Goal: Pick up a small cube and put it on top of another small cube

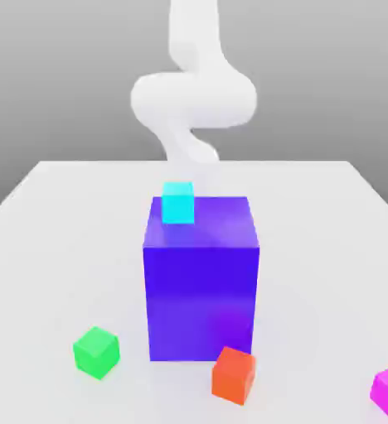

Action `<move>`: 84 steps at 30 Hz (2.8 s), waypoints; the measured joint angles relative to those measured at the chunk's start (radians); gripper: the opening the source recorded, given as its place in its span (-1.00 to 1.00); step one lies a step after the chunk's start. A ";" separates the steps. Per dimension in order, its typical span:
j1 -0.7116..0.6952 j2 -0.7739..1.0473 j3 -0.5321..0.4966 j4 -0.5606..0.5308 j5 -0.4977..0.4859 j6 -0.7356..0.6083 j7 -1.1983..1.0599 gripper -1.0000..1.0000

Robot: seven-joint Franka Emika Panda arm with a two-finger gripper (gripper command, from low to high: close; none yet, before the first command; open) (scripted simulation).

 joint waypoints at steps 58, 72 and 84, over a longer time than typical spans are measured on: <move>0.267 0.749 0.116 0.006 -0.156 0.079 1.114 -1.00; 0.168 0.401 -0.076 -0.092 -0.171 -0.113 0.315 -1.00; 0.108 0.299 -0.316 -0.200 -0.256 -0.111 -0.318 -1.00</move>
